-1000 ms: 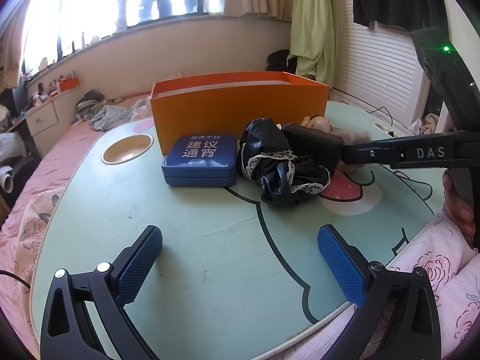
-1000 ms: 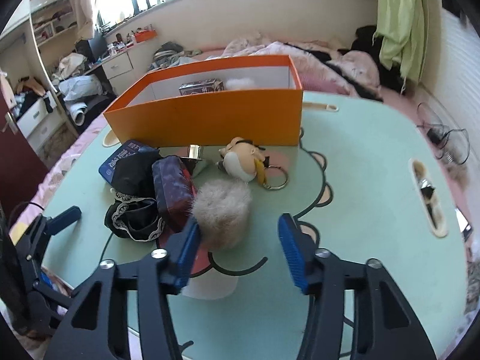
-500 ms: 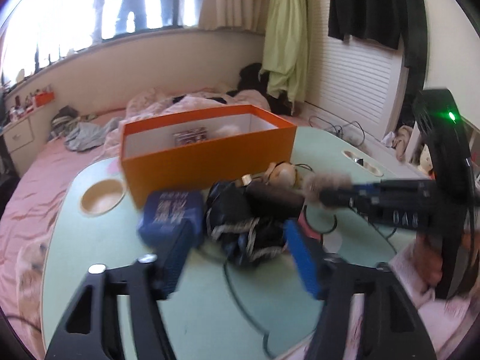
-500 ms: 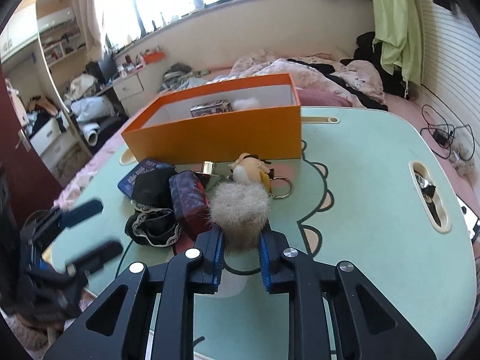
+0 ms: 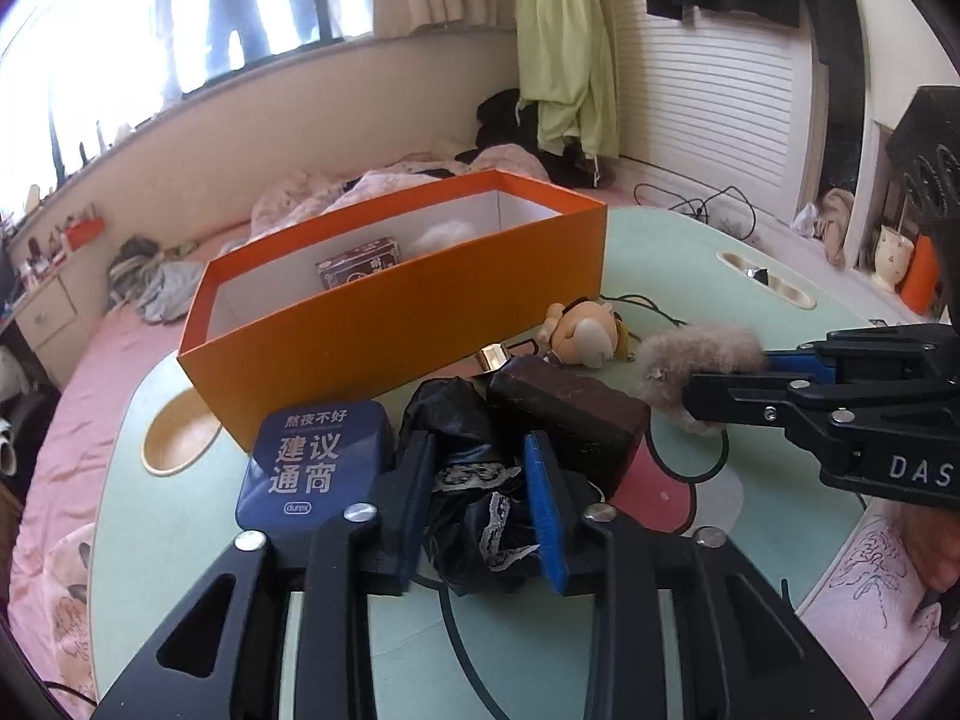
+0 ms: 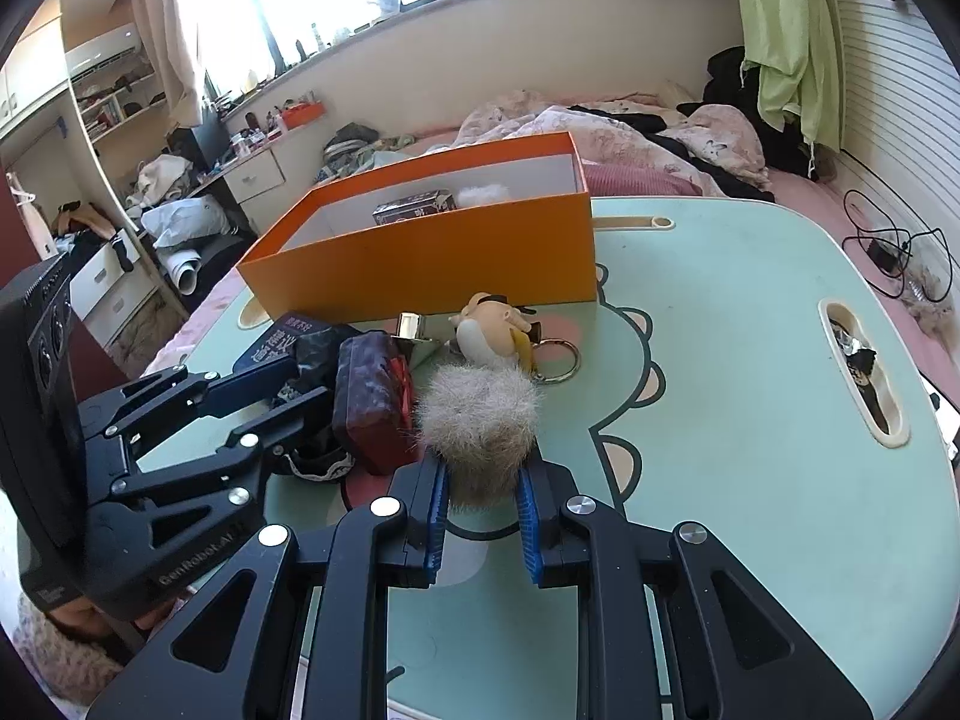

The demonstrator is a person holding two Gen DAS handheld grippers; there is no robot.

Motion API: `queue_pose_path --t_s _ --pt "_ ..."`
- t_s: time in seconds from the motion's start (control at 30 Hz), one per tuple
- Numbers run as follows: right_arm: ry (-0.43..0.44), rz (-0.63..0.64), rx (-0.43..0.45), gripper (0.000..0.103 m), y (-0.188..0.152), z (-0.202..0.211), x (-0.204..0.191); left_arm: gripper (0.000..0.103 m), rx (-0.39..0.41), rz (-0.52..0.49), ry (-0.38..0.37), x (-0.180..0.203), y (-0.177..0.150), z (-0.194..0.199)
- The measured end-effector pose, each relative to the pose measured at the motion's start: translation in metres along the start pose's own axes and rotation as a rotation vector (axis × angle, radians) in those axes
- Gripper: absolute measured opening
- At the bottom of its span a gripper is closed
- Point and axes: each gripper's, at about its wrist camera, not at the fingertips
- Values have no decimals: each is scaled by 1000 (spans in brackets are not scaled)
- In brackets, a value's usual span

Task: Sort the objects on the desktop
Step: 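Grasp the grey fur with the right gripper while the left grasps the black lace cloth, then carry the grey fur into the orange box and release while the left drops the lace cloth in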

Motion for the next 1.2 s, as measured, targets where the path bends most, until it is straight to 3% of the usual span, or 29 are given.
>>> queue_pose_path --t_s 0.17,0.4,0.63,0.77,0.87,1.07,1.13,1.17,1.2 --pt "-1 -4 7 21 0 1 2 12 29 43 -87 -10 -5 14" --pt "-13 11 43 21 1 9 -1 11 107 60 -126 -18 -6 49" --pt "9 43 69 21 11 20 -9 11 202 98 -176 -39 19 79" --pt "55 47 84 21 31 27 -8 11 221 98 -160 -54 42 75" --pt "59 64 99 21 59 28 -7 11 230 152 -172 -75 68 64" --pt "58 81 94 21 110 3 -13 12 177 204 -138 -94 107 16" --pt "36 73 82 23 125 -18 -16 22 162 221 -134 -97 113 -3" --pt "26 69 75 26 129 -28 -16 38 151 231 -135 -97 113 -11" --pt "7 58 63 27 135 -40 -15 46 130 247 -130 -99 111 -17"
Point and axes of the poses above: each gripper's, at about its wrist camera, not at the fingertips, and z roughly against the way its jaws point, x to its right, y to its top, and after that the axes turned 4 degrees about -x, right-handed
